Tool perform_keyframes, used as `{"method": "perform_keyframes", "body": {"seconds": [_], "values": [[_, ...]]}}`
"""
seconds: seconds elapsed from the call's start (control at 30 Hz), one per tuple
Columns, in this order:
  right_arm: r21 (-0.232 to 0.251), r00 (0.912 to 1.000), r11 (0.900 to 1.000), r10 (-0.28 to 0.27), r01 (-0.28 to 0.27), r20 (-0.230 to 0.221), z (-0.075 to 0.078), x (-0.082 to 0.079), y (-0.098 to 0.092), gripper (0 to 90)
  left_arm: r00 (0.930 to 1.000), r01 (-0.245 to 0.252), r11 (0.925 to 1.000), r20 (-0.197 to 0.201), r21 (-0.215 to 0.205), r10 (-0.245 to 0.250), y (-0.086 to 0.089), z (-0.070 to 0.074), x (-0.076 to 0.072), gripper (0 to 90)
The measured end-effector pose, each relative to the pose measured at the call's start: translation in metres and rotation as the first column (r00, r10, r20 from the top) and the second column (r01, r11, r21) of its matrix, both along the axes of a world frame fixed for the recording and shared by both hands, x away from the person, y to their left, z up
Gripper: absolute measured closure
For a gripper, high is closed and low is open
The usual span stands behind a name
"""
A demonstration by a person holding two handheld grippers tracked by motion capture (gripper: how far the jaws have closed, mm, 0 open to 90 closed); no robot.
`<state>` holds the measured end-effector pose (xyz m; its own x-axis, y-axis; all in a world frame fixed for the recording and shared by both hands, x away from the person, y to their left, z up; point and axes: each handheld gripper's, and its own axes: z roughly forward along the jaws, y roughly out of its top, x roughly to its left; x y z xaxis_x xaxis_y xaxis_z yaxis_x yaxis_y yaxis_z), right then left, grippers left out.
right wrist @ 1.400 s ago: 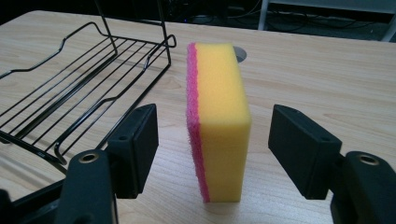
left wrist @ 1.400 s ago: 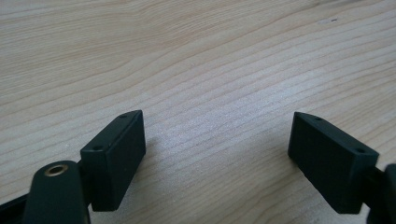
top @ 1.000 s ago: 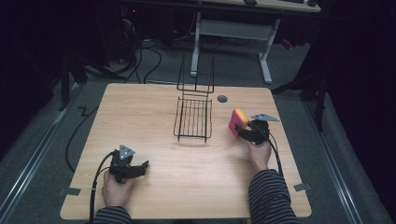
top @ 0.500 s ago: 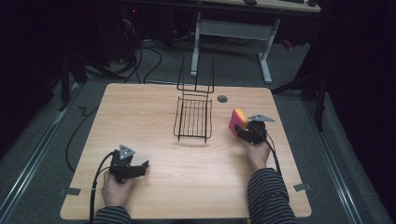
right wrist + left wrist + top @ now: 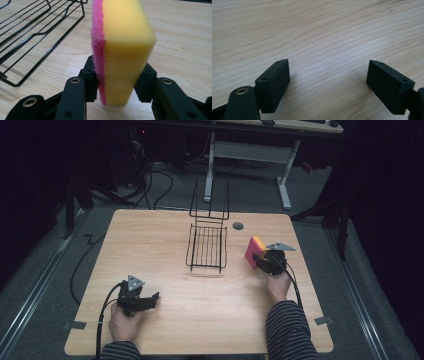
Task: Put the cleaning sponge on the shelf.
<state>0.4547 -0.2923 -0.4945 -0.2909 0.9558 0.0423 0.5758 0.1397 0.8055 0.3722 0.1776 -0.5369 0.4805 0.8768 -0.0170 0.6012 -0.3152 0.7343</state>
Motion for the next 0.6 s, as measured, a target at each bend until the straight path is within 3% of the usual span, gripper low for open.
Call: {"method": "perform_keyframes", "body": {"seconds": [0.6], "values": [[0.014, 0.9951, 0.996, 0.088, -0.089, 0.044, 0.021, -0.018, 0.004, 60.8, 1.0000, 0.000, 1.0000, 0.000, 0.001, 0.000, 0.000, 0.000, 0.000, 19.5]]}}
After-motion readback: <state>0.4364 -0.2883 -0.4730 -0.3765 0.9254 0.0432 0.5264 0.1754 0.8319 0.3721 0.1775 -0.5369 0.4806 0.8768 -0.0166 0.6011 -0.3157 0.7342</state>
